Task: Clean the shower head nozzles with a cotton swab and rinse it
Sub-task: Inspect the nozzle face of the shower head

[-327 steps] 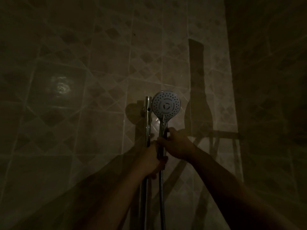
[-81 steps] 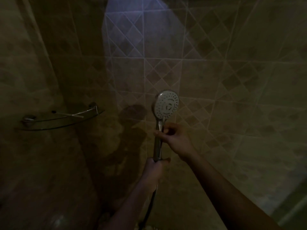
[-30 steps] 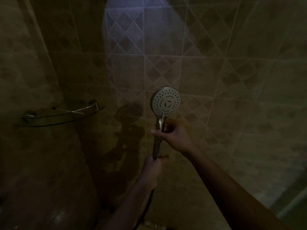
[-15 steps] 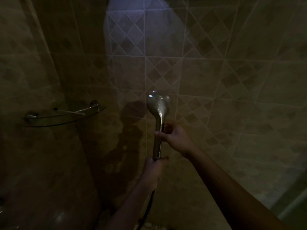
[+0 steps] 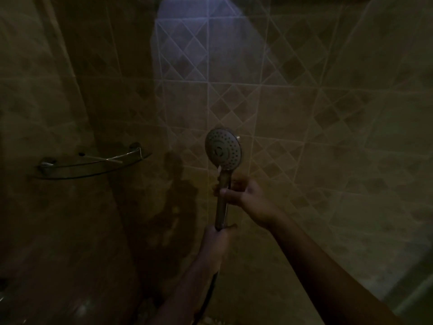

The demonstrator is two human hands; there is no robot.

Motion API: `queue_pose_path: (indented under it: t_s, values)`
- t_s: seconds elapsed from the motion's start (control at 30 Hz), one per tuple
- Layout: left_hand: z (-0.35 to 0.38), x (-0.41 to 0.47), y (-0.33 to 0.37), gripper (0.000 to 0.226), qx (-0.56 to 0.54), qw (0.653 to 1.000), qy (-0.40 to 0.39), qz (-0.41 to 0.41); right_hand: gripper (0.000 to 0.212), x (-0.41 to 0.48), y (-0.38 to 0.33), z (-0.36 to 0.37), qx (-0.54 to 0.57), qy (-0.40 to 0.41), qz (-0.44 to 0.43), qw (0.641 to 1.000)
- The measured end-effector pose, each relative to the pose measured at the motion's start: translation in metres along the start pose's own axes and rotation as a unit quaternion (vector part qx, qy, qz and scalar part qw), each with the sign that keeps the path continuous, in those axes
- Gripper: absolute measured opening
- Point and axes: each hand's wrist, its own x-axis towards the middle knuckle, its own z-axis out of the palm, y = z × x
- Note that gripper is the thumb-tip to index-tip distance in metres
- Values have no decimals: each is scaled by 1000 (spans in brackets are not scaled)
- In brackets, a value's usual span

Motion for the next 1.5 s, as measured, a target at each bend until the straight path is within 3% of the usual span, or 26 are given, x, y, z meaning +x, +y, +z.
queue_pose_path:
  t_s: [0.1,0.2,0.4,0.6,0.8,0.9,1.03,1.17,1.27,1.37,1.5]
  values:
    - [1,1,1,21,17,1000,15,-1,21,-1,0,6,-42,29,-23,998]
    - [2,3,0,18,14,1000,16,-8,28,2,1,5,-109,70,-45,991]
    - [-1,3,-2,27,17,1000,14,1,22,-1,-1,-3,1,-20,-19,1000]
    - [-1,7,-5,17,37,999,10,-12,18,-1,-2,8,-126,49,-41,990]
    - [3,11,-12,14,53,998,17,-12,18,2,-2,9,-56,5,-13,998]
    - [7,10,-14,17,47,999,25,-12,22,3,-1,19,-50,31,-17,998]
    - [9,10,-11,17,38,999,27,-12,44,2,1,26,-91,81,-71,990]
    - [2,18,-11,13,17,999,30,-8,26,7,-1,17,-104,108,-64,987]
    - [-5,24,-12,15,31,999,23,8,17,13,1,6,-74,86,-37,993]
    - [-10,30,-18,23,40,999,9,5,29,17,3,0,-26,38,-1,999]
    - [-15,49,-19,21,48,998,42,4,36,26,10,4,18,6,-27,999]
